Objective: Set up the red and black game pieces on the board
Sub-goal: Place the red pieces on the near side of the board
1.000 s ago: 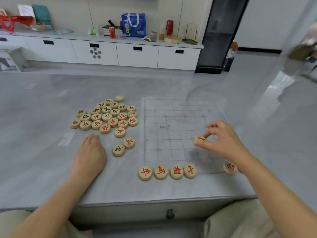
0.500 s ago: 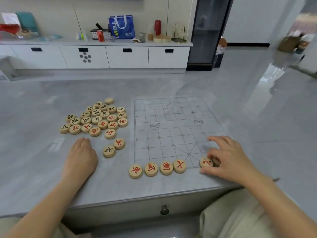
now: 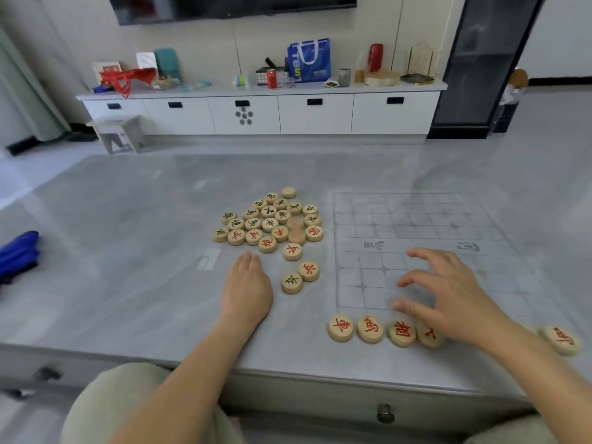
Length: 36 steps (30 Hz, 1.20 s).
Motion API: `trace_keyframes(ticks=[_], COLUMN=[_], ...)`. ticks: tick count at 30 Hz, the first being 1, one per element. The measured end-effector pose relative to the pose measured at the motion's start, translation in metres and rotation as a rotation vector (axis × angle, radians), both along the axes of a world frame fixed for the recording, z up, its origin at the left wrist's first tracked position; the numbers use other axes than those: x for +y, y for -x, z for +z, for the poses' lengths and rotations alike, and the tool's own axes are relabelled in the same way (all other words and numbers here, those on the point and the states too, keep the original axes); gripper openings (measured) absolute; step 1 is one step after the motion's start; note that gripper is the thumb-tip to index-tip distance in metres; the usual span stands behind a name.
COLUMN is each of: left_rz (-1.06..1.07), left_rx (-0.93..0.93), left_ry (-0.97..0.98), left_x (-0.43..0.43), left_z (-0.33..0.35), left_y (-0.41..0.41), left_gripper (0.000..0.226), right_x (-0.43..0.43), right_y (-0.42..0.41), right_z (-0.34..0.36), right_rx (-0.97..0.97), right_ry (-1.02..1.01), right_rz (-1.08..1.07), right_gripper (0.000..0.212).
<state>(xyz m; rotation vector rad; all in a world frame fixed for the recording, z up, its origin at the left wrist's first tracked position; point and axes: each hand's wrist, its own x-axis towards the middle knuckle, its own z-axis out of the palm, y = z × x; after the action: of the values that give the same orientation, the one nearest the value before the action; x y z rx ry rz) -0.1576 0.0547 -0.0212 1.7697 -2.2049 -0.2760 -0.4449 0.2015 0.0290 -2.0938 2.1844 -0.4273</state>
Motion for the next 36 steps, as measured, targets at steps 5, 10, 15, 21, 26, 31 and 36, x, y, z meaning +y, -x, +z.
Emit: trace_keyframes(ticks=[5, 10, 15, 21, 26, 31, 36], left_rz=[-0.016, -0.020, -0.019, -0.029, -0.030, -0.036, -0.028], left_rx=[-0.017, -0.022, -0.028, -0.037, -0.040, -0.038, -0.030], left_ry=[0.003, -0.010, -0.016, -0.002, -0.014, -0.021, -0.004], left_x=[-0.001, -0.002, -0.004, -0.003, -0.001, -0.002, -0.002], left_z=[-0.002, -0.004, -0.006, -0.005, -0.003, -0.004, -0.004], left_y=[0.000, 0.000, 0.001, 0.002, 0.002, 0.002, 0.003], left_gripper=[0.050, 0.051, 0.052, 0.052, 0.052, 0.053, 0.051], right_x=[-0.040, -0.077, -0.102, -0.122, -0.136, -0.147, -0.152], right_y=[-0.041, -0.069, -0.090, -0.104, -0.111, -0.114, -0.112], right_z=[0.005, 0.000, -0.002, -0.004, -0.008, -0.013, -0.015], right_rx=[-0.098, -0.113, -0.106, -0.142, -0.179, -0.225, -0.234], right_ry=[0.012, -0.035, -0.114, -0.103, -0.068, -0.042, -0.047], right_rz=[0.098, 0.158, 0.185, 0.203, 0.179, 0.159, 0.146], right_gripper=[0.079, 0.047, 0.050, 0.049, 0.048, 0.046, 0.044])
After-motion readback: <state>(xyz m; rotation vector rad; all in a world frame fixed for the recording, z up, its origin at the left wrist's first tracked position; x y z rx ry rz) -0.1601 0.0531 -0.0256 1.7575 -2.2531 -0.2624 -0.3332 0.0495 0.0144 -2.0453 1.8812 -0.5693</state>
